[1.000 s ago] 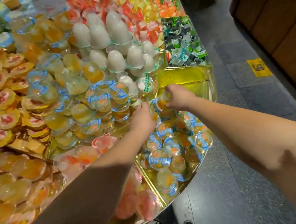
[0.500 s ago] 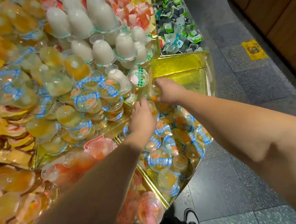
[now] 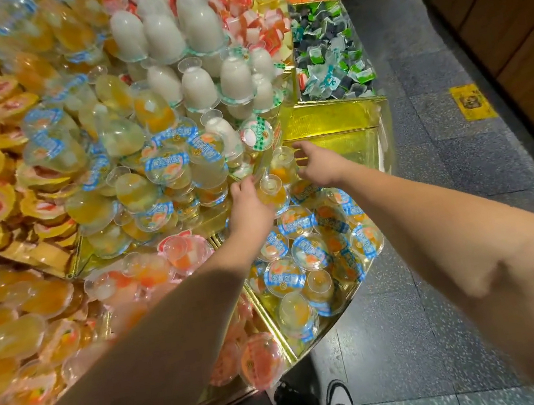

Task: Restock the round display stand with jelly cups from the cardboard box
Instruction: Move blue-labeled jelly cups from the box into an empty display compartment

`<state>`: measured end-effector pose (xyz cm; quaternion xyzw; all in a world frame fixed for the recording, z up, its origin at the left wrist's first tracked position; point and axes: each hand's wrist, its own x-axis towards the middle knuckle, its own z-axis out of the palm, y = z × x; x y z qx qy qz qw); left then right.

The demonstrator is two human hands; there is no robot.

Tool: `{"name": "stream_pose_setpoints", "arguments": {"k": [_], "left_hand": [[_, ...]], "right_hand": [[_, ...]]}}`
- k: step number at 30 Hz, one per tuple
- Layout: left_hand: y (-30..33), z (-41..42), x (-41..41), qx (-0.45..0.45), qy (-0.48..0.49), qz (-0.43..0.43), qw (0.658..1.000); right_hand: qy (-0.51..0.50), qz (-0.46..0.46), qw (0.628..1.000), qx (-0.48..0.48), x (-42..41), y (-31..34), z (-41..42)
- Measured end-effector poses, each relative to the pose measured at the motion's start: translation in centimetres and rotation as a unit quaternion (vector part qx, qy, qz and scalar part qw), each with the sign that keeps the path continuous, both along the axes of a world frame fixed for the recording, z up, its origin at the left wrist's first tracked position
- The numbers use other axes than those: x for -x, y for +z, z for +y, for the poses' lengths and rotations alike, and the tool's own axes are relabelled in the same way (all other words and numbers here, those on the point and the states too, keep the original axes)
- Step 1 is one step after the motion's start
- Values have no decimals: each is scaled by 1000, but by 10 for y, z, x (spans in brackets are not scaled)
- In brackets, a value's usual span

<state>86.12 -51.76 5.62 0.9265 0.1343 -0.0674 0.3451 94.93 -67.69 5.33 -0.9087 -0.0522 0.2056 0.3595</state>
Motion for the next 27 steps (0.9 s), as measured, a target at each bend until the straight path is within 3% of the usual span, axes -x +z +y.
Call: {"name": "stream_pose_setpoints", "arguments": {"k": [5,9,12,18,23,27], "left_hand": [[20,9,23,2,9,-18,1000],[46,28,55,22,31,-59,998],[66,56,90,32,62,-103,992],[86,128,198,32,171,-134,976],[70,192,303,55,254,-110,959],[50,250,394,4,339,-85,937]], "right_hand": [[-14,-20,999,28,16,15,-2],[-80,-82,993,4,47,38,0],[-74,-102,992,-24,80,58,11],[113,-79,990,-28,173,98,74],[287,-114,951,-29,250,99,166],[392,-127,911,-22,313,77,256]]}}
